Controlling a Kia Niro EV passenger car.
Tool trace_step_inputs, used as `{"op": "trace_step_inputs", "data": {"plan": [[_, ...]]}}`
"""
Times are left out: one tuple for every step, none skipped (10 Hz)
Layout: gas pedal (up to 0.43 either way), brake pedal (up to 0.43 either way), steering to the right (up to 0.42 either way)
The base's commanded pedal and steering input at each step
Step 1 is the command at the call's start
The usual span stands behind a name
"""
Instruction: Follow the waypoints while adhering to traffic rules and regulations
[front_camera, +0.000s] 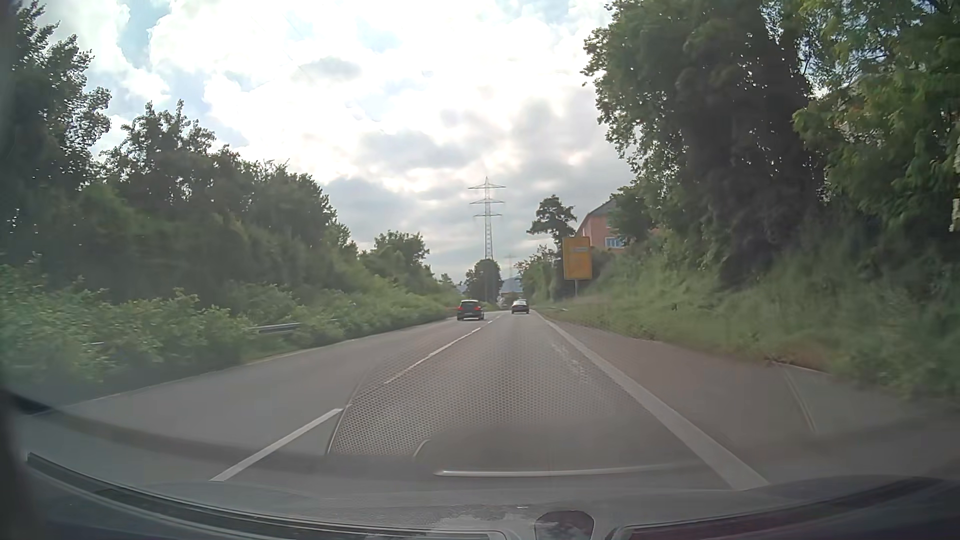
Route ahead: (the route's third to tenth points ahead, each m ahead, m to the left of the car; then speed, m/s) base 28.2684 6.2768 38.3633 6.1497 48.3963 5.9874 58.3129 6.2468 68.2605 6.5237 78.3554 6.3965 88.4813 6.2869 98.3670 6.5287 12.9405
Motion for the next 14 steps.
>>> {"op": "trace_step_inputs", "data": {"plan": [[0.177, 0.0, -0.002], [0.177, 0.0, -0.002], [0.177, 0.0, -0.002], [0.177, 0.0, -0.002], [0.177, 0.0, -0.002], [0.177, 0.0, -0.002], [0.177, 0.0, -0.002], [0.177, 0.0, -0.002], [0.177, 0.0, -0.002], [0.177, 0.0, -0.002], [0.177, 0.0, -0.002], [0.177, 0.0, -0.002], [0.177, 0.0, -0.002], [0.177, 0.0, -0.002]]}}
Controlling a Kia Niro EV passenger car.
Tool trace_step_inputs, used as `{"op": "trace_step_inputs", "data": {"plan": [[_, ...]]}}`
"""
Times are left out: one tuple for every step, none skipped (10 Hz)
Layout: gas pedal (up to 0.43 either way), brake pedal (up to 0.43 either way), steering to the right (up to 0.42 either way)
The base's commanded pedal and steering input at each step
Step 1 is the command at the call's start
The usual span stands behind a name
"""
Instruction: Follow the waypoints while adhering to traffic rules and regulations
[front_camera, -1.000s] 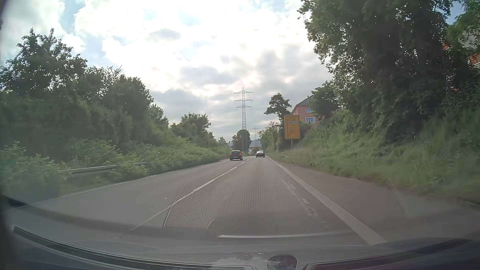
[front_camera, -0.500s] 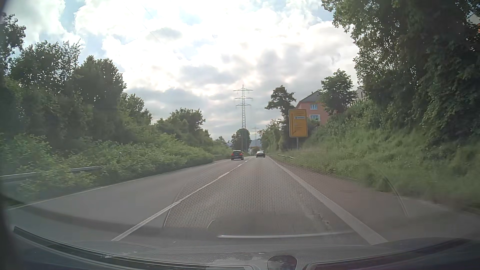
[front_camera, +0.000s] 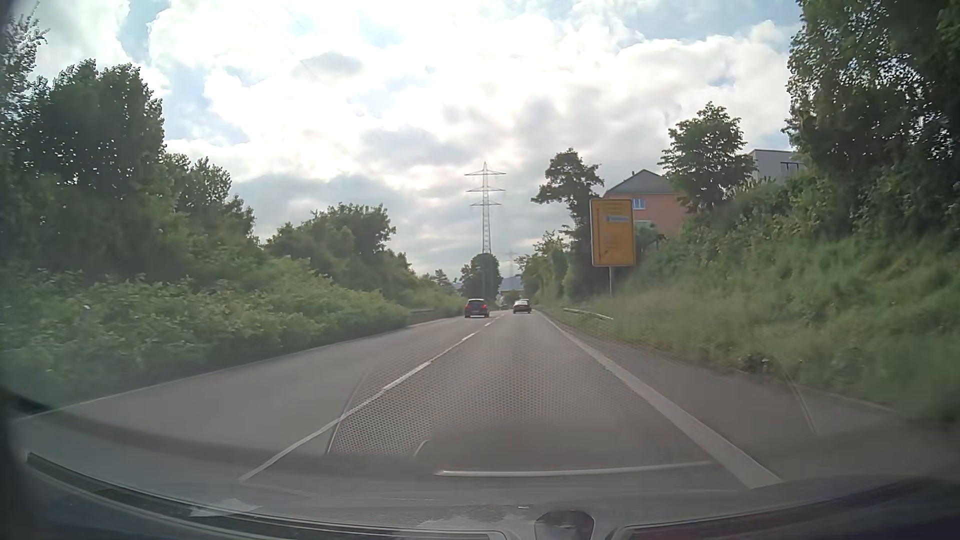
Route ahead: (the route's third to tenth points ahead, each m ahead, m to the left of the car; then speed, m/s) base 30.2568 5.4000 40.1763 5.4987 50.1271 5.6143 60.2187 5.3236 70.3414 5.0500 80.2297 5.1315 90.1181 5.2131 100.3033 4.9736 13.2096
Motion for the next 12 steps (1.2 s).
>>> {"op": "trace_step_inputs", "data": {"plan": [[0.177, 0.0, -0.002], [0.169, 0.0, -0.002], [0.169, 0.0, -0.002], [0.169, 0.0, -0.002], [0.169, 0.0, -0.001], [0.169, 0.0, -0.001], [0.169, 0.0, 0.0], [0.169, 0.0, 0.0], [0.169, 0.0, 0.0], [0.169, 0.0, 0.0], [0.169, 0.0, 0.0], [0.169, 0.0, 0.0]]}}
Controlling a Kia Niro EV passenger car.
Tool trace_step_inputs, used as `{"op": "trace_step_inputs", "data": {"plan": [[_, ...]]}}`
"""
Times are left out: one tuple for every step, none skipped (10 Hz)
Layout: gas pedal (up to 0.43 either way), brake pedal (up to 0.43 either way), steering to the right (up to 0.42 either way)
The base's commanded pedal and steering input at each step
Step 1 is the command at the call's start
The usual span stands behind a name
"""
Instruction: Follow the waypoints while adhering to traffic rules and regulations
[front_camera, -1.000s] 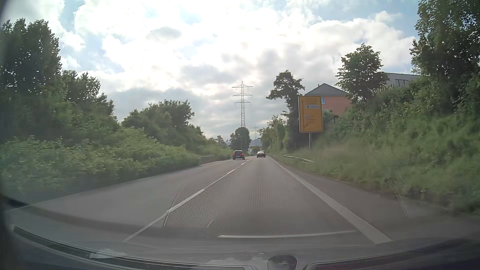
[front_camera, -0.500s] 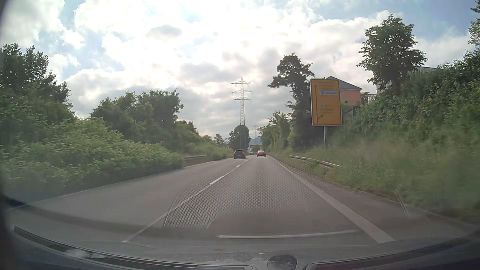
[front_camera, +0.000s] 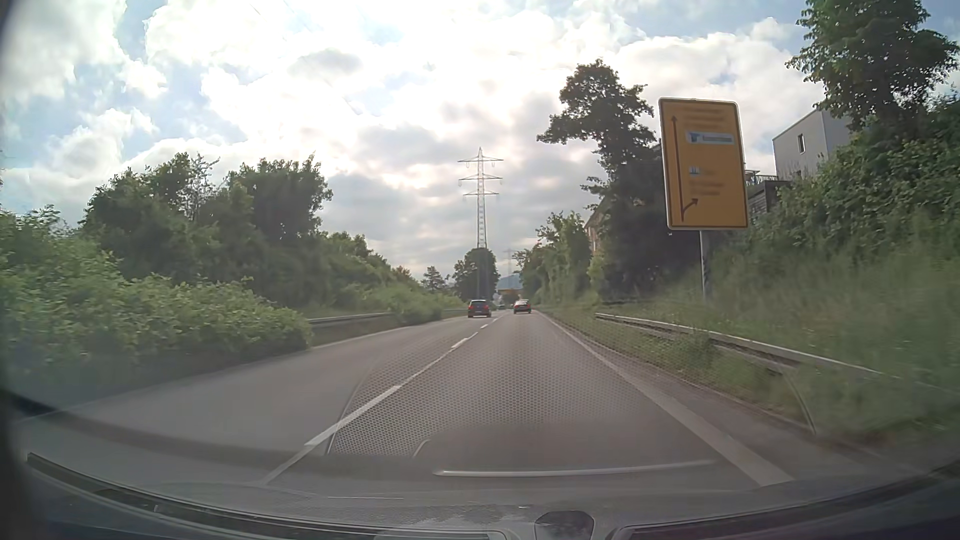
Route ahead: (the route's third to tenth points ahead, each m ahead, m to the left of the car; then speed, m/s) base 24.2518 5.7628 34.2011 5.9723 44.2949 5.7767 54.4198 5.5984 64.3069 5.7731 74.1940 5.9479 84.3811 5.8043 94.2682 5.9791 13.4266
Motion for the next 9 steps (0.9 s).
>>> {"op": "trace_step_inputs", "data": {"plan": [[0.169, 0.0, 0.0], [0.169, 0.0, 0.0], [0.157, 0.0, 0.0], [0.157, 0.0, 0.0], [0.157, 0.0, 0.0], [0.157, 0.0, 0.0], [0.157, 0.0, 0.0], [0.157, 0.0, 0.0], [0.157, 0.0, 0.0]]}}
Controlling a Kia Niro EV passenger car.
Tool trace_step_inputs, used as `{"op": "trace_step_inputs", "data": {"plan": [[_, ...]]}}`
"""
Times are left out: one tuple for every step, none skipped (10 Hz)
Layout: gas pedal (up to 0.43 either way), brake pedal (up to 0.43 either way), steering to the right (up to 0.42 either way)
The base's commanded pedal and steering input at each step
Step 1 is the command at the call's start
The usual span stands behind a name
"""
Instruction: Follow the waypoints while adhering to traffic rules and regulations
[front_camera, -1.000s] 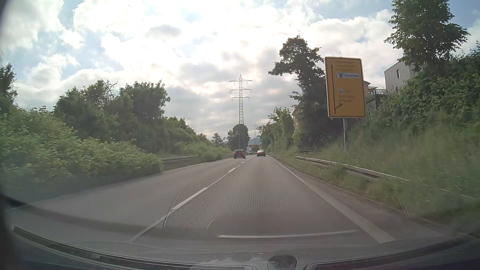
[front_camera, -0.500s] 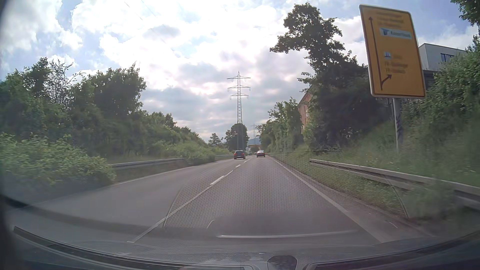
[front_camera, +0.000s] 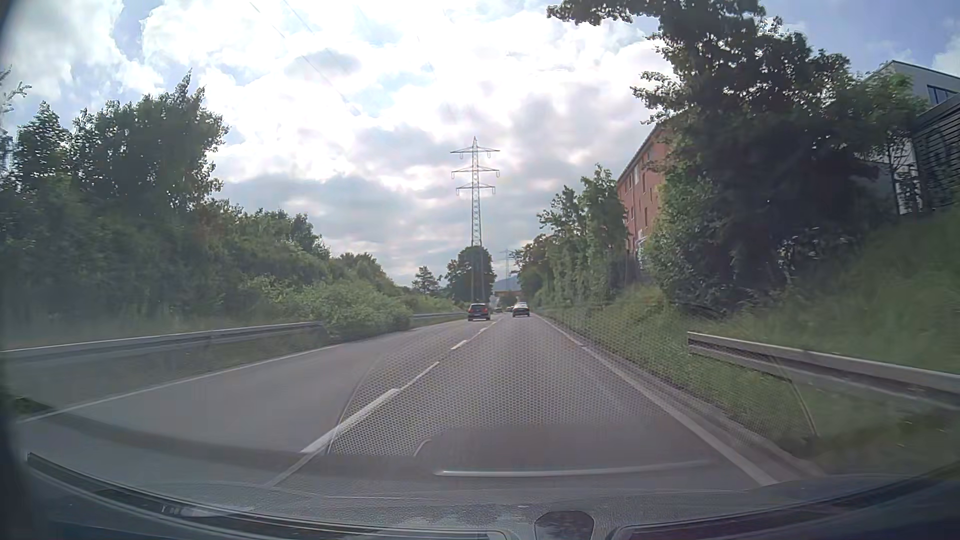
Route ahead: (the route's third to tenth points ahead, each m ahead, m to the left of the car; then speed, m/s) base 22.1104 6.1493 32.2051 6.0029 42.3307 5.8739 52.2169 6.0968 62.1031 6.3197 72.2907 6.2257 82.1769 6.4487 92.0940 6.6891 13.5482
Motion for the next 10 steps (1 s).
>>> {"op": "trace_step_inputs", "data": {"plan": [[0.157, 0.0, 0.0], [0.157, 0.0, 0.0], [0.157, 0.0, 0.0], [0.157, 0.0, 0.0], [0.157, 0.0, 0.0], [0.157, 0.0, 0.0], [0.157, 0.0, 0.0], [0.157, 0.0, 0.0], [0.138, 0.0, 0.0], [0.13, 0.0, 0.0]]}}
